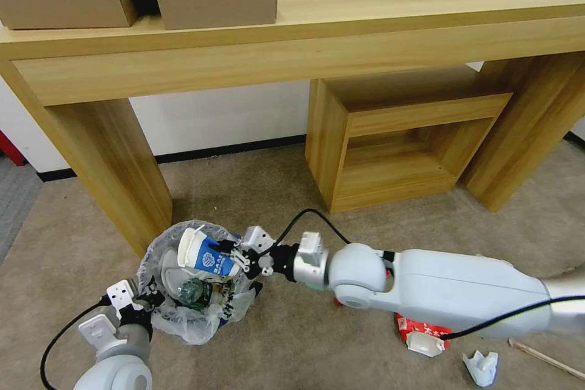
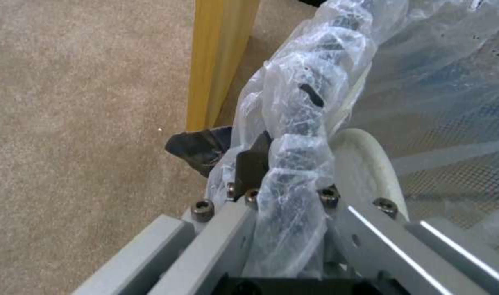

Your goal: Pick up the trash bin and place the garbage on the floor into it.

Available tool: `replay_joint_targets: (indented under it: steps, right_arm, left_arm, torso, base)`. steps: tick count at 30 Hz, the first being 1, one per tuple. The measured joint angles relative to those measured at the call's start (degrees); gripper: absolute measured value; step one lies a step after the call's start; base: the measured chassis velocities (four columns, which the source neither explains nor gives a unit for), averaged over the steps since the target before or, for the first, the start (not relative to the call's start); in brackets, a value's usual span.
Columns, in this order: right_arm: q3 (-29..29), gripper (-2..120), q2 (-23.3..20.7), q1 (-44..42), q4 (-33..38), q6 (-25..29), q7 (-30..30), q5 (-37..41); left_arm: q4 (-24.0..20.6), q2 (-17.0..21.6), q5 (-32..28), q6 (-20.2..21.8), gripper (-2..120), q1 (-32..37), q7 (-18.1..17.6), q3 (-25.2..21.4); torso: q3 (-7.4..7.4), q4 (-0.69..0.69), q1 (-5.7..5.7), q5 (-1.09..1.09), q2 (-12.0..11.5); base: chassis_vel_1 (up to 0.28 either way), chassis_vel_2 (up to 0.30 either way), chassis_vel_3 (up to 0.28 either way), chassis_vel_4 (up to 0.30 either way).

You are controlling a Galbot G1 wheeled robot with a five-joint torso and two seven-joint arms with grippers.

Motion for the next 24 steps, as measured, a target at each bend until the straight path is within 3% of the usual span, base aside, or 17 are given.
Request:
replay_joint_targets:
  steps: [16,24]
  right_arm:
    - [-3.92,0,11.73,1.45,-8.84,-3.46,5.60,-0.88]
    - [-4.12,0,13.52,1.43,-11.42,-4.63,6.76,-2.05]
  left_arm:
    - [-1.36,-0.32,0.05,-0.78,0,1.14,0.45,-0.31]
    - [-1.11,-0.20,-0.02,-1.04,0,1.20,0.56,-0.43]
  torso:
    - [0.00,0.00,0.00,-0.01,0.00]
    - [0.00,0.00,0.00,0.00,0.00]
  base:
    - [0.000,0.000,0.000,0.000]
    - [0.000,0.000,0.000,0.000]
